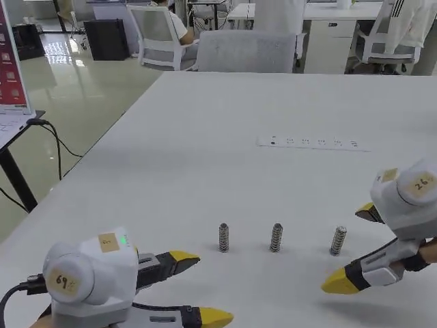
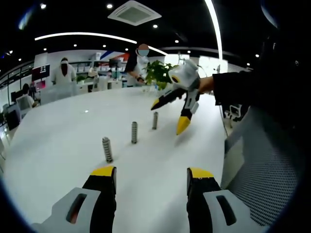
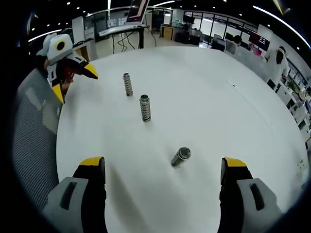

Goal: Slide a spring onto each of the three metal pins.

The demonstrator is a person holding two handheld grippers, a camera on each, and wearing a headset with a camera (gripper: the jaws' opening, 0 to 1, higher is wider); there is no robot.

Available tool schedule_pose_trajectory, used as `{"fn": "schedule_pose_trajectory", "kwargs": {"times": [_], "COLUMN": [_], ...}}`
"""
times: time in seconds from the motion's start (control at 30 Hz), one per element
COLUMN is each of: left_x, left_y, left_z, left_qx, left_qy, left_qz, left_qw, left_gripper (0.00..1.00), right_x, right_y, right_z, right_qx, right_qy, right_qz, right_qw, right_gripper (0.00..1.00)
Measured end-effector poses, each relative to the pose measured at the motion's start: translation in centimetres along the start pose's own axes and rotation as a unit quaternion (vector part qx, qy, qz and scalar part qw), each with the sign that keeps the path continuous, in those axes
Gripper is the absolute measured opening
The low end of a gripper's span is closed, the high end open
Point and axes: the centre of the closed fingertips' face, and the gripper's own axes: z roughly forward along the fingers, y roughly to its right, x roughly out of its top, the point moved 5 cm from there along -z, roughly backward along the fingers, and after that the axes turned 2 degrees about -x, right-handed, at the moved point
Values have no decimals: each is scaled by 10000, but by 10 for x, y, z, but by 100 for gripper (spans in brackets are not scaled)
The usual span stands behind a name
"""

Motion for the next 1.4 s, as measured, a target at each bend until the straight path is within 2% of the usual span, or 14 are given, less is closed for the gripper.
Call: {"fn": "schedule_pose_trajectory", "kwargs": {"times": [0.17, 0.53, 1.07, 1.4], "left_x": [-1, -2, -3, -4], "left_y": [0, -1, -5, -11], "left_z": [0, 0, -1, -2], "left_qx": [4, 57, 151, 311], "left_qy": [-4, 8, 59, 125], "left_qz": [2, -25, -108, -185], "left_qw": [10000, 10000, 9998, 9993], "left_gripper": [53, 54, 56, 59], "right_x": [-8, -10, -13, -17], "right_y": [-6, -16, -31, -37], "right_z": [-3, -10, -18, -19], "right_qx": [-17, -96, -66, -72], "right_qy": [162, 635, 1268, 1426], "right_qz": [167, 348, 561, 670], "right_qw": [9997, 9973, 9903, 9875], "right_gripper": [99, 98, 97, 96]}}
